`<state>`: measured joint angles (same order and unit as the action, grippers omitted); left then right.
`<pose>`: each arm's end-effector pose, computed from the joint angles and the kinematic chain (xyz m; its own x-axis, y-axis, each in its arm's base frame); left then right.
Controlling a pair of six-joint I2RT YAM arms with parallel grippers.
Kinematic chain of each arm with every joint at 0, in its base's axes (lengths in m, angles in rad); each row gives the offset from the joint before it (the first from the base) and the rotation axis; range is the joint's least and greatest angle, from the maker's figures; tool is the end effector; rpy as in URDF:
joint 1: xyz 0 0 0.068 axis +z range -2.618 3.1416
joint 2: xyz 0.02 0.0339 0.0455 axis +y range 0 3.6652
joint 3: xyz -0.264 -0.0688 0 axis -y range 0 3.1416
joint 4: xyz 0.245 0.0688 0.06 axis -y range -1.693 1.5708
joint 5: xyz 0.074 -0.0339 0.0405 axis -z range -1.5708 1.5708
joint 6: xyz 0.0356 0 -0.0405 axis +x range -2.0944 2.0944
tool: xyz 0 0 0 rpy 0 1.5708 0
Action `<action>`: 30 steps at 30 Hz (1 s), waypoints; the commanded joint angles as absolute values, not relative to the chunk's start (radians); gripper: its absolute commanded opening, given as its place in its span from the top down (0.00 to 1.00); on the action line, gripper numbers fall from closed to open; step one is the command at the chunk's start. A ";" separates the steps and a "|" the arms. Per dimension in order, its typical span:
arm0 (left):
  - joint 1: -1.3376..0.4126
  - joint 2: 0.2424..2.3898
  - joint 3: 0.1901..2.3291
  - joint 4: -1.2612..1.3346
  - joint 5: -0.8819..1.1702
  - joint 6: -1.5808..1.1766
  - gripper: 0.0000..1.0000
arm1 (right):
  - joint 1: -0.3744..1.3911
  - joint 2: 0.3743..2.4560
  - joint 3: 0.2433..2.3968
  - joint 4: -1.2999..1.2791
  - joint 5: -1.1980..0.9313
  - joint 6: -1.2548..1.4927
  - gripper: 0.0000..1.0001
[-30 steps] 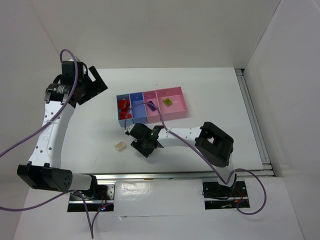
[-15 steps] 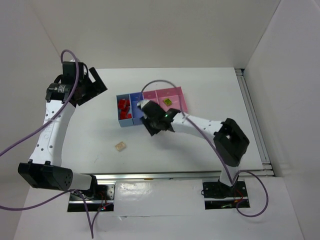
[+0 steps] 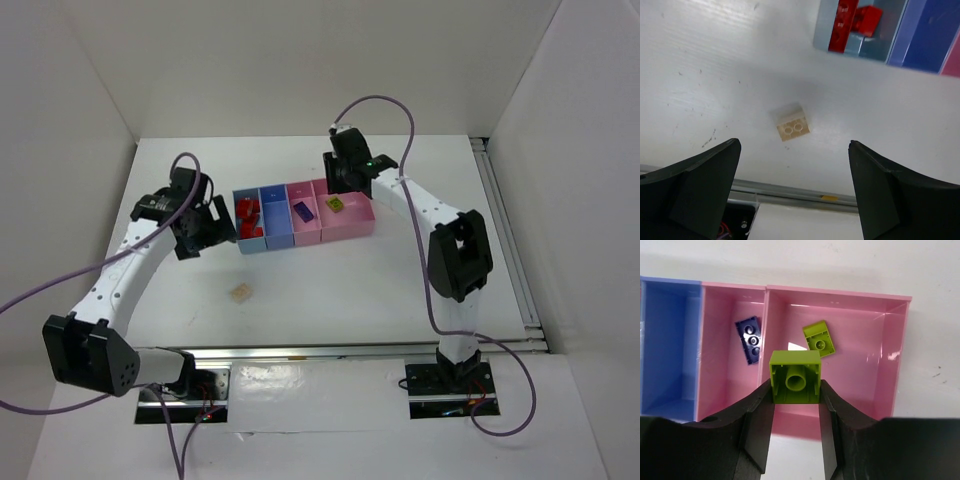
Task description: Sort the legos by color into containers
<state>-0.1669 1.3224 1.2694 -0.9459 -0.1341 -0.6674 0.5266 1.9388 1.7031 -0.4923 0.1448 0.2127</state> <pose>0.2592 -0.0388 0.3244 -0.7090 -0.5026 -0.4947 -0.4400 0.8635 -0.2467 0.3905 0.2211 0.2883 -0.6476 -0.1349 -0.7499 -0.2737 0.9597 0.0637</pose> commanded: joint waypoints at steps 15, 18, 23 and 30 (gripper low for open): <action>-0.468 1.366 1.086 -0.833 -0.287 -0.562 0.00 | 0.497 1.919 1.773 -0.523 0.175 0.253 0.25; -0.491 1.414 1.095 -0.833 -0.331 -0.534 0.00 | 0.473 1.846 1.723 -0.523 0.184 0.253 0.24; -0.500 1.511 1.075 -0.833 -0.387 -0.571 0.00 | 0.419 1.773 1.668 -0.555 0.193 0.262 0.24; -0.500 1.583 1.026 -0.729 -0.312 -0.563 0.02 | 0.410 1.743 1.637 -0.565 0.193 0.262 0.24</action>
<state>-0.4984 1.5730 1.0477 -0.7864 -0.3389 -0.5766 0.4049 1.7775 1.6543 -0.5392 0.1810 0.2539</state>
